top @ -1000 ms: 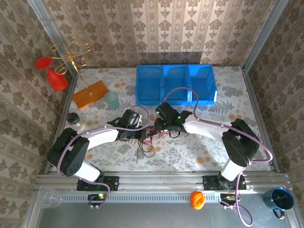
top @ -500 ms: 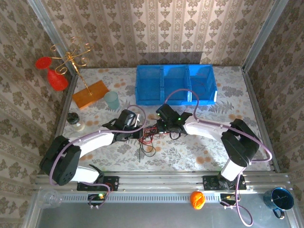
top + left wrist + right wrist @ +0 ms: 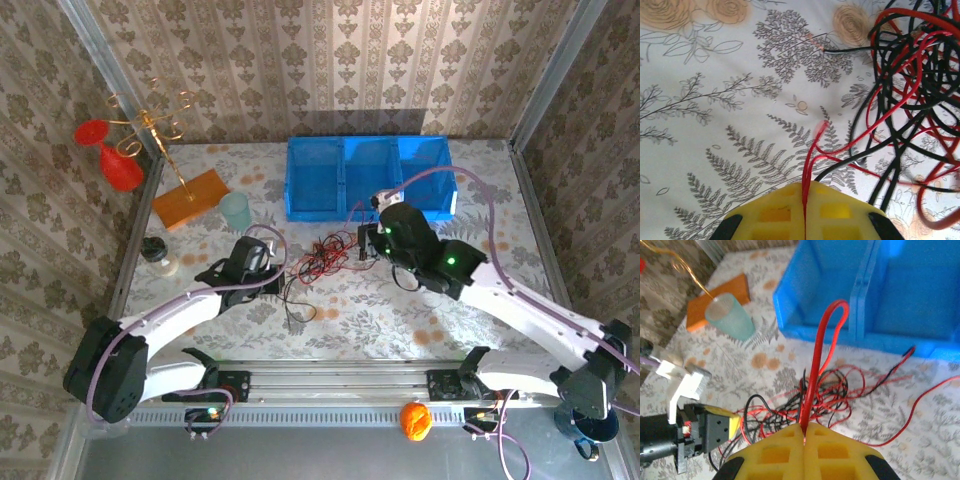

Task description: Untangle the cables

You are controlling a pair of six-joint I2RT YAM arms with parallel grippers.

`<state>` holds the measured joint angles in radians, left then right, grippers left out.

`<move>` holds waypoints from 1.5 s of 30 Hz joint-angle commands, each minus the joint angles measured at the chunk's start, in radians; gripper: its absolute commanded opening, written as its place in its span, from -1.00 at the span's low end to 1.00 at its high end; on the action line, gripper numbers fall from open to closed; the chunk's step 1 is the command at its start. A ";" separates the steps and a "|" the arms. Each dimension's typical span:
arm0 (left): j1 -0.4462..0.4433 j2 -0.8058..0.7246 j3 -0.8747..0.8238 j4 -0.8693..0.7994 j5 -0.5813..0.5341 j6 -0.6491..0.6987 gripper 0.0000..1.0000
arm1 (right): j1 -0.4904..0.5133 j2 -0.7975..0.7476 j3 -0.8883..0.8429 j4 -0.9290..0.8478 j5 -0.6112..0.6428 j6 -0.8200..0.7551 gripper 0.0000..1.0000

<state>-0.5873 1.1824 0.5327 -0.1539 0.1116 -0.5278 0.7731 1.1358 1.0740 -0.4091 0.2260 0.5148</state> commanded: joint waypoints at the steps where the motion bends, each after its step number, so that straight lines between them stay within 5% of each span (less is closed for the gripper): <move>1: 0.009 -0.007 -0.016 -0.029 -0.019 -0.017 -1.00 | -0.006 -0.068 0.073 -0.030 0.082 -0.091 -1.00; 11: 0.011 0.013 -0.029 -0.001 -0.002 -0.034 -1.00 | -0.007 -0.157 0.270 -0.044 0.086 -0.202 -1.00; 21: 0.011 0.027 0.026 -0.019 0.006 -0.022 -0.98 | -0.006 -0.064 0.499 -0.057 0.070 -0.305 -1.00; 24: 0.011 0.024 0.064 -0.044 0.020 -0.007 -0.56 | -0.006 -0.035 0.539 -0.063 0.067 -0.321 -1.00; 26: 0.009 0.014 0.090 -0.065 0.032 0.001 -0.08 | -0.006 -0.022 0.541 -0.066 0.064 -0.323 -1.00; 29: 0.006 -0.021 0.116 -0.088 0.049 0.011 0.39 | -0.016 -0.014 0.482 -0.068 0.067 -0.310 -1.00; 31: 0.002 -0.044 0.139 -0.115 0.053 0.017 0.54 | -0.034 -0.029 0.398 -0.065 0.060 -0.278 -1.00; 39: -0.078 -0.052 0.190 -0.139 0.096 0.031 0.57 | -0.271 -0.168 -0.055 -0.062 -0.066 -0.077 -0.94; 45: -0.144 0.105 0.243 -0.072 0.101 0.022 0.51 | -0.377 -0.235 -0.222 -0.168 -0.069 -0.044 -0.48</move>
<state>-0.7128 1.2274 0.7319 -0.2501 0.1921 -0.5186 0.4274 0.9333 0.8764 -0.5247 0.1810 0.4305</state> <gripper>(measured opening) 0.762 0.229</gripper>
